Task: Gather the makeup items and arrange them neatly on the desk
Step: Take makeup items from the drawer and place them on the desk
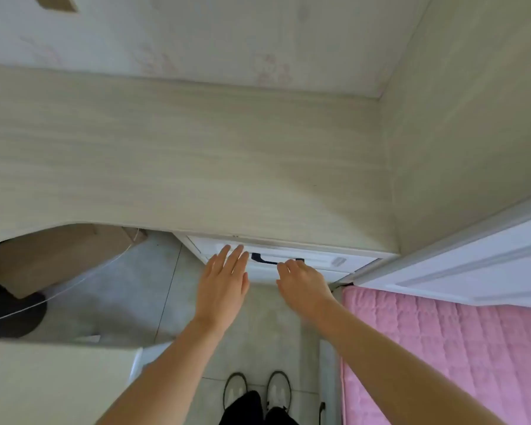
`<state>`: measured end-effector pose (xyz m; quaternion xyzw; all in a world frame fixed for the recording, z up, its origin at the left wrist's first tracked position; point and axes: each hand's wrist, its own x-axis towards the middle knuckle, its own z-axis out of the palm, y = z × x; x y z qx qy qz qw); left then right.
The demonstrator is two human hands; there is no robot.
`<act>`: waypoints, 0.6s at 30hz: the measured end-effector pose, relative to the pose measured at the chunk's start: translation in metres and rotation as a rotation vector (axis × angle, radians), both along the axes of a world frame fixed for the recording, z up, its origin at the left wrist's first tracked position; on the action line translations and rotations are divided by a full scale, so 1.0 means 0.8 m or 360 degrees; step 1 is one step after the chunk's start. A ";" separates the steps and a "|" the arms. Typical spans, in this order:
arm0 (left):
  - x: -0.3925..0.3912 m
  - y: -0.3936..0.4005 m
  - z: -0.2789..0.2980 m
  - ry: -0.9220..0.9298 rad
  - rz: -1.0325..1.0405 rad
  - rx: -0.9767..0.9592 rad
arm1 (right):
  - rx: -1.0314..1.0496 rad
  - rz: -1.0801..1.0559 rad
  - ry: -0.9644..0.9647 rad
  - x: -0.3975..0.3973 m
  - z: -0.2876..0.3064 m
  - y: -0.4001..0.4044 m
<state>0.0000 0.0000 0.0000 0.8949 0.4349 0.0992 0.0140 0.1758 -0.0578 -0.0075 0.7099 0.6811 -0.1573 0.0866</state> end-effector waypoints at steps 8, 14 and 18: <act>-0.005 0.022 -0.038 -0.0126 -0.0077 0.0049 | -0.0052 -0.0055 0.0046 -0.016 -0.047 0.040; -0.012 0.026 -0.051 -0.0058 -0.0139 0.0050 | -0.0094 -0.0136 0.0042 -0.024 -0.064 0.040; -0.014 0.027 -0.054 -0.0034 -0.0137 0.0062 | -0.0036 -0.0169 0.0074 -0.027 -0.065 0.031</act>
